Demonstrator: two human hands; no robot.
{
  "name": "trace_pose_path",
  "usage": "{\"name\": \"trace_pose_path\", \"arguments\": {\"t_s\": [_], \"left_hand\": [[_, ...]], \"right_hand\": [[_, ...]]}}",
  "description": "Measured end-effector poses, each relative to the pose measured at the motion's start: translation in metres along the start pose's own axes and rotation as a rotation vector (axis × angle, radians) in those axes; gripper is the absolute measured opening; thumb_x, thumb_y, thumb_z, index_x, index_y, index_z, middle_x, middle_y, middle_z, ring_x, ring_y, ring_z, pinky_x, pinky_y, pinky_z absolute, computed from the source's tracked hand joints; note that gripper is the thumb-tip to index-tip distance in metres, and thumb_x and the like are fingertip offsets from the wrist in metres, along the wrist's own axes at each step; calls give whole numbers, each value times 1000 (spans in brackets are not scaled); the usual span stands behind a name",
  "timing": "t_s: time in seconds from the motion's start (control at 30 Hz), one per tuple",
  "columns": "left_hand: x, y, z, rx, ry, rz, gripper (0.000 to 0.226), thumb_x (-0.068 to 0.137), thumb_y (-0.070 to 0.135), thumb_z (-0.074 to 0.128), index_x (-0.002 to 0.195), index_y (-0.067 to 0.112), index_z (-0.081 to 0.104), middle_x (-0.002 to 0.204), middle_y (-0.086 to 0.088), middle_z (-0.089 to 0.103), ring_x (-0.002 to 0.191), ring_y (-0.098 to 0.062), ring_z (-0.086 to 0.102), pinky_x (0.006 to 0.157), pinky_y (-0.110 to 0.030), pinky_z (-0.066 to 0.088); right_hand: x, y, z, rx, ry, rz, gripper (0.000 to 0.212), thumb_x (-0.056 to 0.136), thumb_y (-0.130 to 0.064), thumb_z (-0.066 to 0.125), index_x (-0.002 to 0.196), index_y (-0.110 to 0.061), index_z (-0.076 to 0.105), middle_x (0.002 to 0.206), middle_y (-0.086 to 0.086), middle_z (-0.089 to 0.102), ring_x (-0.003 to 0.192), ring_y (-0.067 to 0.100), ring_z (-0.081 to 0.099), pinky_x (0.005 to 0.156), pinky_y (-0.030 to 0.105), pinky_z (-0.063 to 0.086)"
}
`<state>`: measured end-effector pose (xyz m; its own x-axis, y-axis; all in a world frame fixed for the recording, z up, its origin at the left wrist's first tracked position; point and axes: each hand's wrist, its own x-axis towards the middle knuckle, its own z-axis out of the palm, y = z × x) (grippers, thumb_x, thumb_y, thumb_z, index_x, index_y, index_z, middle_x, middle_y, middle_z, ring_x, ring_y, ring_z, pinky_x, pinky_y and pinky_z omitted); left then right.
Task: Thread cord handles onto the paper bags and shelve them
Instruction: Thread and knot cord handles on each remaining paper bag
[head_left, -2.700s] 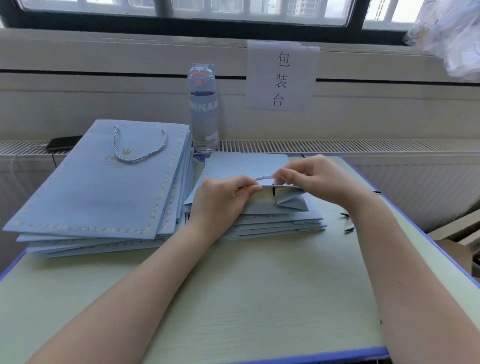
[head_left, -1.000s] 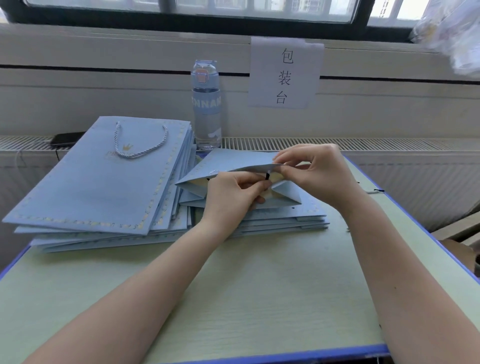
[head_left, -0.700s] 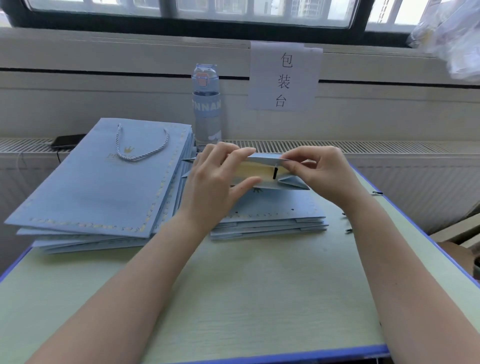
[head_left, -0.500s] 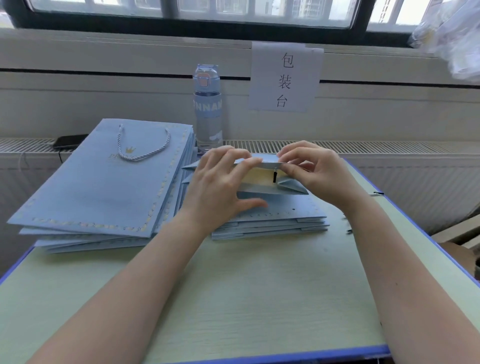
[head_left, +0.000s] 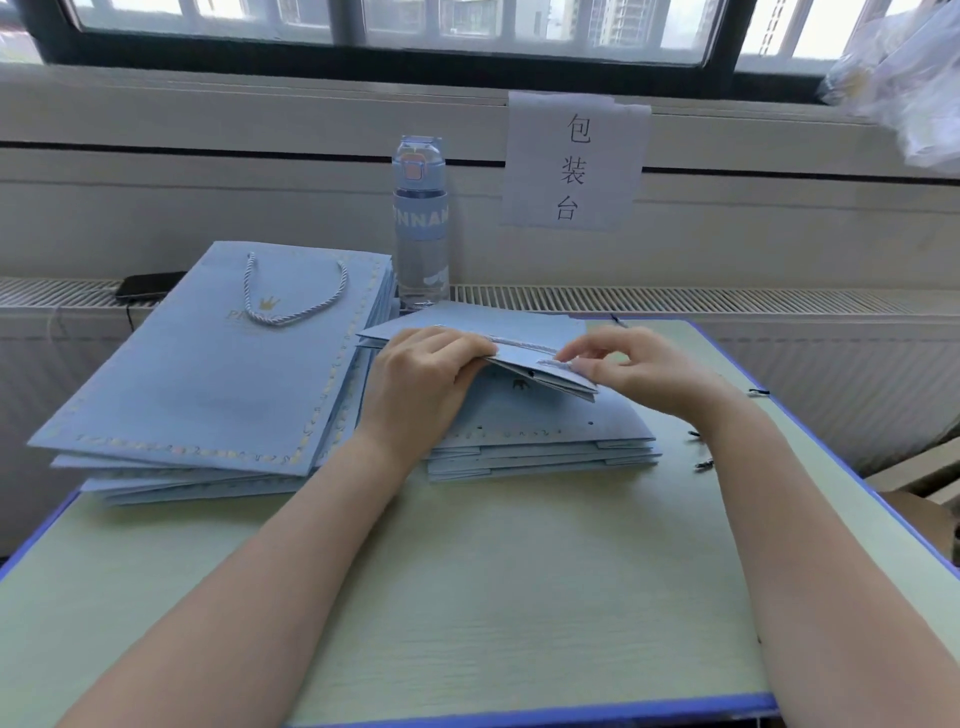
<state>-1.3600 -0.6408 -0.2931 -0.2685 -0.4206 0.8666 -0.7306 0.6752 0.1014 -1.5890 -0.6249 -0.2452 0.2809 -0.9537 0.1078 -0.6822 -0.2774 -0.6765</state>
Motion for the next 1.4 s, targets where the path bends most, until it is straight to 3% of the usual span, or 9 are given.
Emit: {"name": "trace_pose_path", "arguments": {"t_s": [0.17, 0.27, 0.4, 0.57, 0.87, 0.97, 1.07, 1.27, 1.4], "left_hand": [[-1, -2, 3, 30, 38, -4, 21, 88, 19, 56, 90, 10, 75, 87, 0, 74, 81, -22, 69, 75, -31, 45], [-1, -3, 4, 16, 53, -4, 23, 89, 15, 54, 95, 9, 75, 90, -2, 74, 84, -21, 65, 76, -31, 41], [-2, -6, 7, -48, 39, 0, 23, 88, 13, 53, 93, 9, 75, 85, 0, 74, 85, -15, 55, 76, -31, 38], [-1, 0, 11, -80, -3, 60, 23, 89, 16, 53, 94, 10, 75, 90, 1, 74, 86, -12, 54, 77, -34, 42], [3, 1, 2, -58, 199, 27, 19, 93, 17, 56, 89, 9, 73, 81, 1, 71, 84, -16, 58, 78, -32, 41], [7, 7, 1, 22, 291, 45, 7, 93, 20, 60, 99, 18, 64, 107, -1, 67, 102, -22, 57, 98, -43, 37], [10, 7, -2, 15, 311, -118, 43, 88, 29, 64, 122, 20, 40, 141, -4, 35, 131, -24, 34, 114, -49, 20], [16, 7, -11, -218, 340, -452, 82, 88, 35, 62, 146, 3, 14, 154, -23, 12, 141, -17, 7, 113, -10, 5], [17, 14, -12, -381, 287, -575, 95, 88, 29, 65, 149, 4, -4, 158, -12, -3, 146, -19, 2, 120, -39, 13]], "right_hand": [[-2, 2, -7, 10, 24, 9, 15, 94, -21, 55, 89, -32, 64, 86, -8, 54, 71, -11, 49, 66, 0, 35], [-3, 6, -8, -25, 52, -5, 15, 94, -16, 55, 88, -30, 57, 89, -8, 56, 86, 2, 52, 77, 16, 41], [4, 12, -6, -98, 227, -27, 7, 97, -18, 50, 90, -21, 51, 88, -6, 55, 84, 13, 51, 63, 6, 36], [14, 17, 0, -146, 494, -76, 9, 96, -13, 48, 94, -20, 53, 83, -1, 59, 80, 23, 53, 73, 36, 43], [14, 34, 1, -220, 146, -67, 43, 91, -13, 60, 128, -33, 54, 125, -12, 44, 113, 6, 40, 92, 21, 30], [18, 36, 8, -73, 315, -91, 25, 91, -14, 60, 114, -20, 67, 118, -3, 56, 110, 9, 48, 86, 10, 32], [16, 34, 9, 113, 486, -116, 15, 92, -22, 61, 103, -20, 70, 94, -3, 67, 92, 9, 56, 77, 8, 38], [11, 3, 7, 587, 804, -213, 22, 84, -12, 70, 74, -31, 69, 69, -20, 68, 71, -2, 59, 71, 14, 45], [8, -14, 9, 824, 915, -242, 17, 85, -12, 68, 77, -26, 71, 69, -18, 68, 70, 0, 59, 71, 15, 46]]}}
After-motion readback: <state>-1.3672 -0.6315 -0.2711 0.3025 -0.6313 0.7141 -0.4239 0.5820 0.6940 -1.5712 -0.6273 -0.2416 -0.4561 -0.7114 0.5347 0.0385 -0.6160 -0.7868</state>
